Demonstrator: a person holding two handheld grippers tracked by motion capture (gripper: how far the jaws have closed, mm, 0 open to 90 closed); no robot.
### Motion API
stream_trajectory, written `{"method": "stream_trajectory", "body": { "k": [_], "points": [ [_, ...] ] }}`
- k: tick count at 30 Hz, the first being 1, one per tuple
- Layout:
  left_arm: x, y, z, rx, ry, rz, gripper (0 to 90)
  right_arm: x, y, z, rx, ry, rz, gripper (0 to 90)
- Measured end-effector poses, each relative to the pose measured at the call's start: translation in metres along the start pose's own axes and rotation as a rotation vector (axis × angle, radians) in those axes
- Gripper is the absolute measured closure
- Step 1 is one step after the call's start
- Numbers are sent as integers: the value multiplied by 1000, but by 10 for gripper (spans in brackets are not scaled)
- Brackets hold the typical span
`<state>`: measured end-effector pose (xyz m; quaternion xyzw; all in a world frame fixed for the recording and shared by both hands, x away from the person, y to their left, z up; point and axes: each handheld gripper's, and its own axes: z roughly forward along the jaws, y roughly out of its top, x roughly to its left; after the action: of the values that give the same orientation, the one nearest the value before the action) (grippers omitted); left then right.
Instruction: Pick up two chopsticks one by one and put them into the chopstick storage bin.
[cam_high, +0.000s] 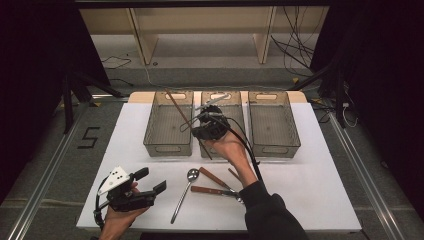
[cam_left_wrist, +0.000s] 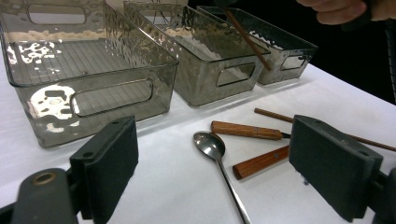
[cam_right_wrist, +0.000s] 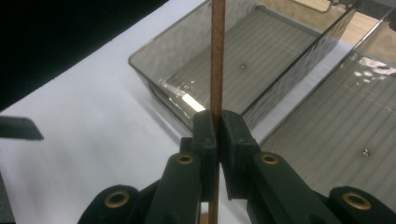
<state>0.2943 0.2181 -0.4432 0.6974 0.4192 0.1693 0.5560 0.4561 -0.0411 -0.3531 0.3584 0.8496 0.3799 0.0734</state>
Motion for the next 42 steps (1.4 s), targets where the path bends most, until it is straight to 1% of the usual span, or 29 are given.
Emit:
{"method": "stream_trajectory", "body": {
  "k": [6, 7, 10, 14, 21, 27, 28, 32, 36, 42],
  "points": [
    [0, 0, 0, -2, -1, 1, 153, -3, 11, 12, -1, 5, 29, 856],
    [0, 0, 0, -2, -1, 0, 153, -4, 12, 13, -4, 12, 36, 856],
    [0, 0, 0, -4, -2, -3, 153, -6, 17, 19, 1, 8, 47, 856],
    [0, 0, 0, -2, -5, 0, 154, -9, 23, 26, -11, 17, 76, 856],
    [0, 1, -1, -6, -6, -6, 153, -8, 36, 38, -15, 9, 88, 855],
    [1, 1, -1, -6, -8, -5, 153, -10, 45, 48, -21, 3, 110, 856],
    [0, 1, -1, -11, -9, -13, 154, -11, 46, 49, -18, -2, 111, 855],
    [0, 1, -1, -11, -12, -16, 153, -13, 49, 54, -18, -4, 121, 856],
    [1, 1, -1, -8, -13, -12, 153, -14, 53, 58, -25, -2, 132, 856],
    [1, 2, -2, -9, -15, -8, 153, -14, 57, 66, -17, -7, 142, 855]
  ]
}}
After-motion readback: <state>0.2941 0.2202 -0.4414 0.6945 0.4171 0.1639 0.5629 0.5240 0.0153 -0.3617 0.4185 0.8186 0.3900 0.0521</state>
